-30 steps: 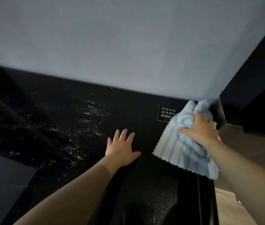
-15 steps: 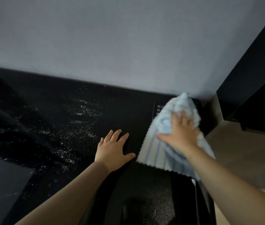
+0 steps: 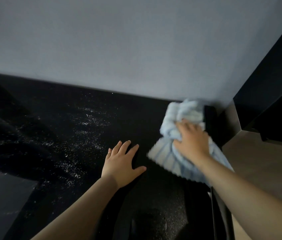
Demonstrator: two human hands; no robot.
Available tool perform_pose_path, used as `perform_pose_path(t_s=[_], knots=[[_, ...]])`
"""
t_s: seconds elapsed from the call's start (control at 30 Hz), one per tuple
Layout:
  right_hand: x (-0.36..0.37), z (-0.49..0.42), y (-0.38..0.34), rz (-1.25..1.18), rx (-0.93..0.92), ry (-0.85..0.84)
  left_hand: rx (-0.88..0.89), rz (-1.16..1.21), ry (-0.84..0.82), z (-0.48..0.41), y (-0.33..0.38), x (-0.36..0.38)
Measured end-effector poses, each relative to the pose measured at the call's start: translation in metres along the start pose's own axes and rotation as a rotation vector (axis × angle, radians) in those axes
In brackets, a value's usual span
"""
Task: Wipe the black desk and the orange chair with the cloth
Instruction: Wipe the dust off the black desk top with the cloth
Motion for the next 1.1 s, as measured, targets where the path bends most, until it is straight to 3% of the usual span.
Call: perform_pose_path(t_s=[0.1,0.17,0.2,0.27,0.33,0.4,0.47,0.57,0.63,0.73,0.8,0.83,0.93,1.1], knots=[[-0.001,0.054,-0.035,-0.194,-0.369,0.001,0.026,-0.021,0.001,0.004,-0.001,0.001],[-0.01,0.071,-0.037,-0.336,-0.487,-0.016,0.047,-0.011,-0.003,0.007,-0.004,-0.002],[-0.015,0.068,-0.028,-0.348,-0.48,0.075,0.048,0.004,0.007,0.009,-0.006,-0.004],[-0.023,0.045,0.007,-0.272,-0.217,0.212,0.021,0.046,0.06,0.015,-0.014,-0.009],[-0.015,0.028,0.028,-0.143,0.166,0.046,-0.01,0.08,0.113,0.025,-0.023,-0.011],[-0.006,0.027,0.007,-0.029,0.221,-0.076,-0.031,0.092,0.133,0.034,-0.032,-0.011],[0.003,0.037,-0.044,-0.037,-0.004,-0.022,-0.051,0.085,0.165,0.038,-0.042,-0.013],[0.021,0.079,-0.121,-0.234,-0.42,-0.036,-0.107,0.114,0.216,0.045,-0.061,-0.019],[0.016,0.091,-0.131,-0.38,-0.512,-0.049,-0.149,0.147,0.235,0.051,-0.075,-0.022],[-0.002,0.066,-0.076,-0.317,-0.178,0.146,-0.206,0.132,0.219,0.062,-0.101,-0.025],[-0.008,0.061,-0.038,-0.156,0.142,0.124,-0.235,0.148,0.174,0.069,-0.117,-0.023],[-0.005,0.066,-0.037,-0.078,0.18,0.092,-0.253,0.163,0.159,0.072,-0.124,-0.021],[0.008,0.089,-0.085,-0.019,-0.039,0.037,-0.31,0.174,0.132,0.08,-0.139,-0.016],[0.01,0.109,-0.165,-0.287,-0.463,0.157,-0.361,0.146,0.148,0.086,-0.151,-0.014]])
Point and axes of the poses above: each hand's wrist, its own z-axis away from the middle knuckle, its own x-axis out of the palm, y = z × x, the point moved 5 cm from there along -z, towards the middle knuckle, and after that the axes turned 8 degrees about -x, right-handed, at the moved point
